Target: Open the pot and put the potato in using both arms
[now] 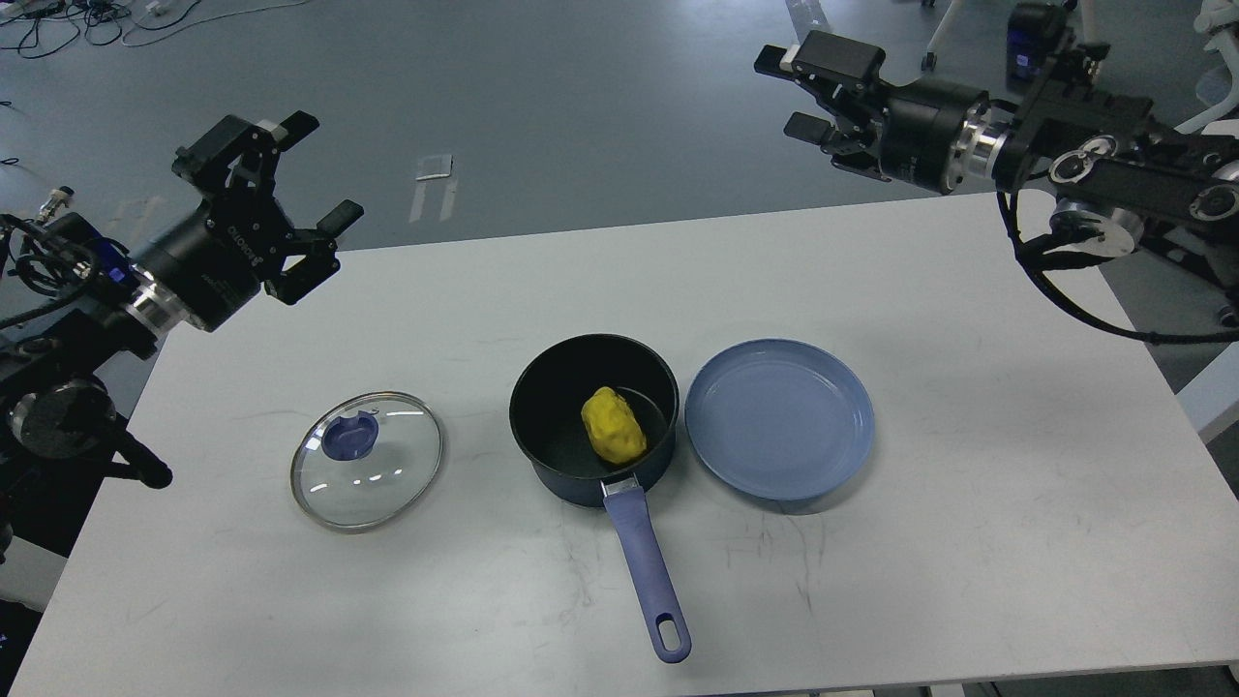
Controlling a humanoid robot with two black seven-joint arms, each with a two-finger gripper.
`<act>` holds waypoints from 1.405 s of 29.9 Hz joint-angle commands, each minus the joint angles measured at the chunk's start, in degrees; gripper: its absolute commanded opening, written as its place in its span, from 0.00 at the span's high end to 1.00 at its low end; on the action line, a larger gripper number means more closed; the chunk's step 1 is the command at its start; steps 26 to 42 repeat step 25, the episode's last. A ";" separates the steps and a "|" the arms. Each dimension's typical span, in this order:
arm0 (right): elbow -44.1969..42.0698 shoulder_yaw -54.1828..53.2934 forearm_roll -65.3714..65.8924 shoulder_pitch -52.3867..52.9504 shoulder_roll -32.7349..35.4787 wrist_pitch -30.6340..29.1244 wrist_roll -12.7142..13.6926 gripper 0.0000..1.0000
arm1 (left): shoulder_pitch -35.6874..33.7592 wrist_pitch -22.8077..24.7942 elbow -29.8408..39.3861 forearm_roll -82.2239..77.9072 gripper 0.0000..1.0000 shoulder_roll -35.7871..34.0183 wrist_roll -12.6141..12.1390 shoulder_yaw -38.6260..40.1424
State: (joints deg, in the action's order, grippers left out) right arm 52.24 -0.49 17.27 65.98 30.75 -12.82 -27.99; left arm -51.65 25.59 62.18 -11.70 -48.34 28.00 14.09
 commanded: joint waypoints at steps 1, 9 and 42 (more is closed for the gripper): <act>-0.56 -7.31 -7.06 -8.65 0.01 -0.10 -0.01 0.03 | 0.41 0.16 -1.88 0.10 0.02 2.71 0.00 0.14; -1.79 -15.85 -8.48 -21.24 -2.19 -0.10 -0.01 0.00 | 2.78 0.60 -6.27 0.36 0.02 8.78 0.00 0.49; -1.26 -15.94 -8.48 -23.71 -1.75 -0.19 -0.01 0.00 | 7.27 0.68 -7.69 0.36 0.02 12.56 0.00 2.87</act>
